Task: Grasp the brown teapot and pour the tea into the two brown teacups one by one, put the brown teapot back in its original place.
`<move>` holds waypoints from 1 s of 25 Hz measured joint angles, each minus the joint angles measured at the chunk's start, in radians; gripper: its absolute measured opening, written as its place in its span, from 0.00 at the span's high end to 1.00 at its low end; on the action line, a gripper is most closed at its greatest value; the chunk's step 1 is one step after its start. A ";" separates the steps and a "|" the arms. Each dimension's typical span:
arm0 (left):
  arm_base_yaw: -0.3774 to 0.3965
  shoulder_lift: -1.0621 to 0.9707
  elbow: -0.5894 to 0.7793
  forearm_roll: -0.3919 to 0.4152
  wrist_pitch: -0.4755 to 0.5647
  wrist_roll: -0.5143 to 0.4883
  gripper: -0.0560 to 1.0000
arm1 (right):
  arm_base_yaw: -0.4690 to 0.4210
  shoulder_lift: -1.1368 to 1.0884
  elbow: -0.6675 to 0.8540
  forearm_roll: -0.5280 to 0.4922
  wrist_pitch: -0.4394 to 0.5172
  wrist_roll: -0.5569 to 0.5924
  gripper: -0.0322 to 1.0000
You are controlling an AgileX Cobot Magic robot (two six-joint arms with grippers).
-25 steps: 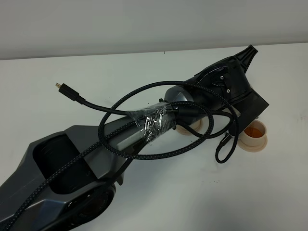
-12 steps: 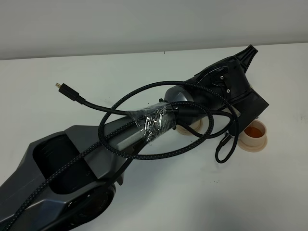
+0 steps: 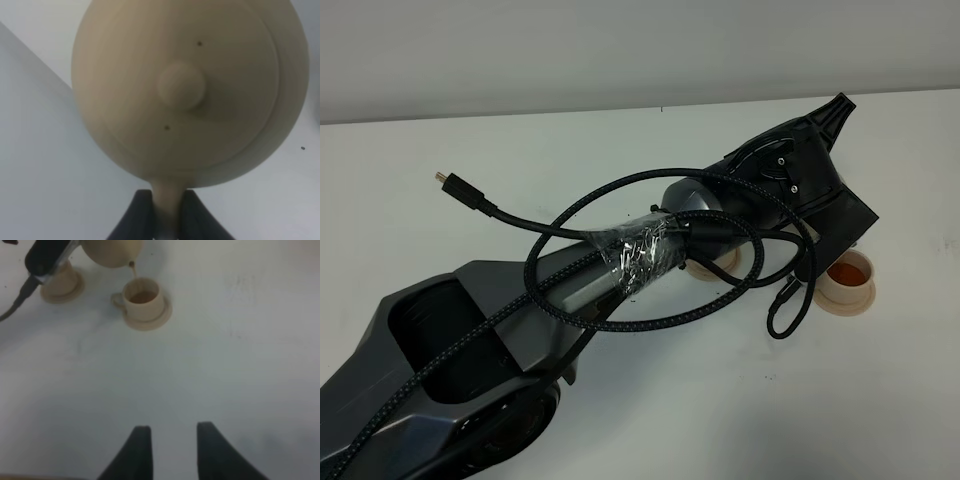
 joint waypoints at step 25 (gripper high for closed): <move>0.000 0.000 0.000 0.027 -0.037 -0.001 0.83 | 0.000 0.000 0.000 0.000 0.000 0.001 0.74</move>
